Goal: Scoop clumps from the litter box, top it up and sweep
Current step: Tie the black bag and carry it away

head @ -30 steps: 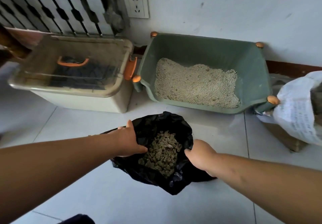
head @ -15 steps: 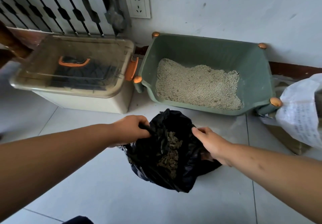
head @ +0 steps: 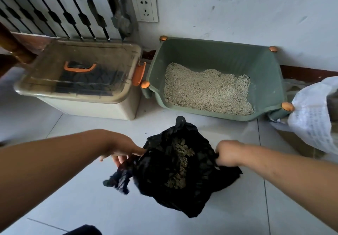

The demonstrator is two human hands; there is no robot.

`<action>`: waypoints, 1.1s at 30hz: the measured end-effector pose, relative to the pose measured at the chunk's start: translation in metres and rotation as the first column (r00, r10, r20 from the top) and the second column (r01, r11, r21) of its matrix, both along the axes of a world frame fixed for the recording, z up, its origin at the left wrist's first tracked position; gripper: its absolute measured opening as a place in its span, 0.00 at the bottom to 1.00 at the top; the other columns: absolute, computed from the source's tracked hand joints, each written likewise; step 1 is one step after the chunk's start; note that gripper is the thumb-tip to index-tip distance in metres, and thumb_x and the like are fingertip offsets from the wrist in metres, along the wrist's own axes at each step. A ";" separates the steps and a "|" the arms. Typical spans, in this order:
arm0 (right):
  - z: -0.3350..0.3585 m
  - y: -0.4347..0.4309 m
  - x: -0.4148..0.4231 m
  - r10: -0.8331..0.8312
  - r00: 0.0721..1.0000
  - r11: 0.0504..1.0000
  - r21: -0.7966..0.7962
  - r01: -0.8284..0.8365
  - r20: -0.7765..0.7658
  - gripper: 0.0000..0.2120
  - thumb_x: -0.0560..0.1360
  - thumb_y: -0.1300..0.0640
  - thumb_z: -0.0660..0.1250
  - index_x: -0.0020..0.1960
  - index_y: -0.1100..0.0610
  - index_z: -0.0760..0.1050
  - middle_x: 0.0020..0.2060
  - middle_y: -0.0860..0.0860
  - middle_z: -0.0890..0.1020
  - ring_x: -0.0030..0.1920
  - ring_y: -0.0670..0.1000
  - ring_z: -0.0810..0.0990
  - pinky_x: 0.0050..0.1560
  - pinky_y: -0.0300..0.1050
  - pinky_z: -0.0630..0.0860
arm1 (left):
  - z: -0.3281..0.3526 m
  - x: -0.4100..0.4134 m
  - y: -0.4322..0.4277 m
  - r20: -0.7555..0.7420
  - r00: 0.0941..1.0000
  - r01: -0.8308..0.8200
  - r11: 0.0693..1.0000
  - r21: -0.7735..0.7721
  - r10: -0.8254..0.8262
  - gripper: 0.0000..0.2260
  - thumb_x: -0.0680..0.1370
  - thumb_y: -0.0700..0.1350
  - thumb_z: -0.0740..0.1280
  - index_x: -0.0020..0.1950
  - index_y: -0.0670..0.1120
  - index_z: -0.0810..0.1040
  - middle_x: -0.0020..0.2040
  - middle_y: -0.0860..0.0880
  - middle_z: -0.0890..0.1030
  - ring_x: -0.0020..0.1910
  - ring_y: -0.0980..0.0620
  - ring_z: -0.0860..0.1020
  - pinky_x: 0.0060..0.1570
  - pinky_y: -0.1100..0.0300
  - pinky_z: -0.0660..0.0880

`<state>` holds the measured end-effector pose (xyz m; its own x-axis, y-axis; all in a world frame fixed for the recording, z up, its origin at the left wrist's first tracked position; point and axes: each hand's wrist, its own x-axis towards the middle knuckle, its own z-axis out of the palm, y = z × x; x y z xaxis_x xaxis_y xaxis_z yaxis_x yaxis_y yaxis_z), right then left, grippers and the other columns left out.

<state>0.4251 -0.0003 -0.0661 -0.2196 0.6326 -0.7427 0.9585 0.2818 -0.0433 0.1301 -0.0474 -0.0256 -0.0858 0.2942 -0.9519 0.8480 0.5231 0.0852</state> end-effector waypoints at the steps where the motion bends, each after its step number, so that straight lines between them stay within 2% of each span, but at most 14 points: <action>1: 0.014 0.004 -0.006 -0.044 0.987 0.999 0.003 0.045 -0.155 0.10 0.74 0.50 0.66 0.48 0.56 0.79 0.38 0.50 0.78 0.40 0.51 0.77 0.38 0.37 0.70 | 0.010 0.000 0.004 0.061 0.998 -0.014 0.999 -0.040 0.017 0.14 0.79 0.57 0.67 0.51 0.46 0.79 0.44 0.48 0.84 0.44 0.47 0.82 0.64 0.38 0.70; 3: 0.045 0.008 -0.018 -0.194 0.839 0.978 -0.037 0.204 -0.509 0.11 0.73 0.48 0.69 0.44 0.56 0.79 0.35 0.47 0.80 0.37 0.46 0.78 0.38 0.36 0.70 | 0.033 0.006 0.015 0.199 0.979 -0.041 0.999 -0.008 0.042 0.07 0.78 0.48 0.70 0.47 0.45 0.79 0.37 0.48 0.82 0.31 0.52 0.79 0.47 0.52 0.80; 5: 0.072 0.010 -0.028 -0.334 0.532 0.928 -0.171 0.332 -0.778 0.07 0.72 0.50 0.72 0.45 0.54 0.80 0.38 0.44 0.83 0.40 0.43 0.81 0.44 0.32 0.73 | 0.061 0.017 0.029 0.262 0.965 -0.015 0.989 0.144 -0.024 0.03 0.76 0.41 0.71 0.45 0.44 0.78 0.38 0.45 0.79 0.26 0.55 0.76 0.28 0.63 0.75; 7: 0.089 0.013 -0.038 -0.373 0.261 0.895 -0.270 0.355 -0.891 0.07 0.72 0.53 0.73 0.49 0.52 0.82 0.43 0.45 0.86 0.45 0.42 0.83 0.48 0.31 0.75 | 0.085 0.030 0.043 0.201 0.970 0.056 0.934 0.353 -0.134 0.04 0.76 0.37 0.71 0.47 0.42 0.78 0.40 0.45 0.80 0.29 0.57 0.78 0.29 0.61 0.75; 10: 0.101 0.020 -0.053 -0.320 0.036 0.874 -0.281 0.396 -0.947 0.06 0.72 0.57 0.73 0.50 0.52 0.82 0.44 0.46 0.85 0.46 0.44 0.83 0.51 0.36 0.77 | 0.128 0.046 0.058 -0.077 0.965 0.237 0.703 0.671 -0.251 0.08 0.77 0.38 0.69 0.53 0.47 0.76 0.44 0.49 0.82 0.36 0.55 0.80 0.36 0.60 0.78; 13: 0.104 0.026 -0.063 -0.369 -0.067 0.847 -0.365 0.386 -0.927 0.09 0.73 0.51 0.71 0.53 0.53 0.81 0.47 0.54 0.85 0.49 0.50 0.83 0.58 0.49 0.77 | 0.158 0.057 0.061 -0.206 0.949 0.288 0.393 0.874 -0.237 0.14 0.76 0.39 0.67 0.58 0.53 0.74 0.49 0.55 0.79 0.48 0.54 0.78 0.51 0.56 0.77; 15: 0.107 0.028 -0.065 -0.419 -0.069 0.850 -0.418 0.321 -0.905 0.27 0.65 0.41 0.75 0.59 0.52 0.76 0.50 0.52 0.84 0.52 0.49 0.82 0.59 0.48 0.75 | 0.168 0.061 0.060 -0.128 0.970 0.182 0.269 0.946 -0.207 0.14 0.76 0.39 0.67 0.58 0.53 0.75 0.47 0.57 0.79 0.47 0.56 0.79 0.51 0.57 0.78; 17: 0.109 0.027 -0.065 -0.409 0.047 0.889 -0.386 0.247 -0.911 0.47 0.55 0.34 0.77 0.68 0.51 0.67 0.56 0.48 0.81 0.57 0.44 0.80 0.61 0.42 0.74 | 0.171 0.069 0.057 -0.099 0.971 0.139 0.173 0.975 -0.218 0.14 0.76 0.38 0.67 0.58 0.53 0.76 0.48 0.57 0.79 0.48 0.57 0.79 0.52 0.59 0.77; 19: 0.114 0.023 -0.067 -0.356 0.175 0.927 -0.324 0.189 -0.918 0.49 0.57 0.37 0.76 0.72 0.47 0.58 0.60 0.41 0.76 0.59 0.33 0.75 0.59 0.32 0.71 | 0.169 0.079 0.055 -0.105 0.954 0.143 0.117 0.983 -0.281 0.14 0.76 0.37 0.67 0.57 0.53 0.77 0.51 0.56 0.79 0.50 0.57 0.78 0.53 0.62 0.75; 23: 0.119 0.013 -0.072 -0.185 0.358 0.965 -0.101 0.242 -0.915 0.20 0.75 0.59 0.69 0.66 0.60 0.71 0.50 0.40 0.77 0.53 0.39 0.75 0.44 0.20 0.68 | 0.153 0.102 0.048 0.040 0.852 0.049 0.155 0.987 -0.523 0.16 0.76 0.35 0.70 0.61 0.49 0.79 0.53 0.55 0.79 0.53 0.63 0.76 0.56 0.73 0.71; 26: 0.116 0.018 -0.069 -0.270 0.284 0.901 -0.137 0.412 -0.920 0.13 0.81 0.59 0.58 0.61 0.62 0.76 0.51 0.51 0.79 0.54 0.53 0.77 0.48 0.26 0.71 | 0.137 0.099 0.051 0.230 0.853 -0.186 0.139 0.973 -0.468 0.30 0.74 0.42 0.75 0.74 0.48 0.69 0.68 0.51 0.74 0.68 0.61 0.70 0.66 0.73 0.66; 28: 0.116 0.023 -0.066 -0.361 0.172 0.879 -0.273 0.392 -0.916 0.12 0.80 0.52 0.61 0.51 0.56 0.80 0.48 0.54 0.84 0.53 0.56 0.81 0.57 0.49 0.76 | 0.124 0.091 0.053 0.407 0.866 -0.301 0.348 0.888 -0.290 0.46 0.71 0.50 0.78 0.81 0.51 0.53 0.78 0.51 0.64 0.75 0.58 0.63 0.67 0.73 0.64; 30: 0.116 0.029 -0.061 -0.512 0.023 0.794 -0.462 0.396 -0.859 0.10 0.77 0.50 0.66 0.44 0.54 0.81 0.42 0.55 0.84 0.47 0.56 0.83 0.56 0.55 0.77 | 0.107 0.084 0.050 0.521 0.845 -0.341 0.630 0.698 -0.119 0.55 0.68 0.51 0.80 0.82 0.55 0.44 0.77 0.51 0.66 0.73 0.55 0.68 0.66 0.66 0.67; 33: 0.112 0.038 -0.057 -0.584 -0.014 0.745 -0.543 0.388 -0.812 0.09 0.76 0.55 0.68 0.49 0.60 0.81 0.46 0.59 0.84 0.49 0.56 0.82 0.60 0.56 0.76 | 0.072 0.074 0.046 0.552 0.832 -0.337 0.738 0.584 -0.056 0.39 0.68 0.43 0.80 0.75 0.48 0.66 0.61 0.49 0.82 0.59 0.52 0.81 0.63 0.52 0.77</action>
<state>0.3676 0.0375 0.0459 -0.4354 0.8393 -0.3256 0.0559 -0.3358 -0.9403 0.2043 -0.0014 0.0468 0.2486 0.8619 -0.4419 0.4914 0.2809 0.8244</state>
